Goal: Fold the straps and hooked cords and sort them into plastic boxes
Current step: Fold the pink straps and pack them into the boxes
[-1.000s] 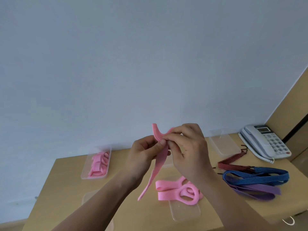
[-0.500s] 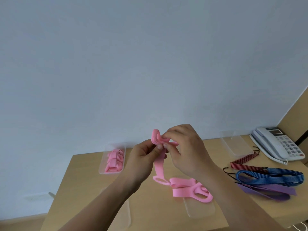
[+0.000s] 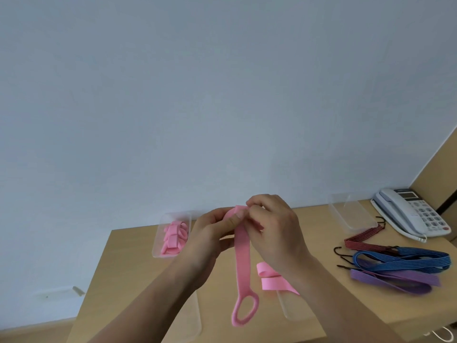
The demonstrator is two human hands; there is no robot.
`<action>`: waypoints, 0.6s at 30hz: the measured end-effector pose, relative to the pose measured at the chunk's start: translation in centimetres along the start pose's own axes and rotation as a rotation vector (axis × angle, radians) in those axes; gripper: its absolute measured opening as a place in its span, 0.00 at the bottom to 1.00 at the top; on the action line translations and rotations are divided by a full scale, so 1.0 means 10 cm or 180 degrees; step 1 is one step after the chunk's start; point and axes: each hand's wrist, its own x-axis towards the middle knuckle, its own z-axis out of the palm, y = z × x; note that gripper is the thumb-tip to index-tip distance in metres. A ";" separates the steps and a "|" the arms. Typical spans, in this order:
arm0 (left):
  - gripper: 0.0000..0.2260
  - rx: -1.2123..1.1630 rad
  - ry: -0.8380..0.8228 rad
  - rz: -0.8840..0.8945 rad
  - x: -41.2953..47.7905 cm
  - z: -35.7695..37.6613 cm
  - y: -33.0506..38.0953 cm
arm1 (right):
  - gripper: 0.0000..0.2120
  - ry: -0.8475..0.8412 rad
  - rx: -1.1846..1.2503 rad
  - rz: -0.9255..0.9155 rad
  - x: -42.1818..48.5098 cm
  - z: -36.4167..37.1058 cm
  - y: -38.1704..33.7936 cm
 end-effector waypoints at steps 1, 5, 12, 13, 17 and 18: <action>0.15 -0.0109 -0.0003 -0.0020 0.00 -0.01 0.00 | 0.05 -0.0023 0.0024 -0.0013 -0.02 0.00 0.00; 0.13 -0.0276 0.0034 -0.0074 0.03 -0.04 -0.05 | 0.06 -0.0257 0.0079 0.0086 -0.05 -0.01 -0.01; 0.14 0.0018 0.0491 -0.0084 0.03 0.01 -0.12 | 0.08 -0.0607 0.0761 0.0601 0.06 -0.10 0.00; 0.14 0.0114 0.0542 -0.0076 0.03 0.02 -0.13 | 0.09 -0.0697 0.0835 0.0816 0.09 -0.10 0.02; 0.14 0.0382 0.0598 -0.0077 0.04 0.01 -0.17 | 0.10 -0.1319 0.0808 0.1122 0.14 -0.07 0.07; 0.14 0.0413 0.0615 -0.0078 0.04 0.00 -0.19 | 0.08 -0.1429 0.0790 0.1073 0.14 -0.06 0.07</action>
